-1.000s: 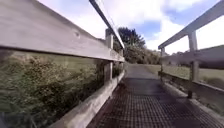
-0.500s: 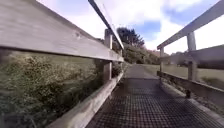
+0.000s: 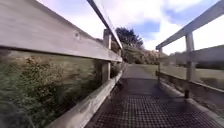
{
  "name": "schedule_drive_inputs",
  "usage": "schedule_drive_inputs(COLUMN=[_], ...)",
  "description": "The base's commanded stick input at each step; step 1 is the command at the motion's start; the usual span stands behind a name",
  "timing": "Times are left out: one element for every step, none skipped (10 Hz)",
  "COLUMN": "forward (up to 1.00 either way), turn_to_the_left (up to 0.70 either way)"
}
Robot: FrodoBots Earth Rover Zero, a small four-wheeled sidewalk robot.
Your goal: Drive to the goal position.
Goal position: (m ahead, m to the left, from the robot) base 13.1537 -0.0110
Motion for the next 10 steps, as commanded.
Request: schedule_drive_inputs(forward=[0.0,0.0,0.0,0.0,0.0,0.0,0.0,0.0,0.0,0.0], turn_to_the_left=[-0.85,-0.85,-0.85,-0.85,-0.85,-0.85,-0.85,-0.85,-0.85,-0.85])
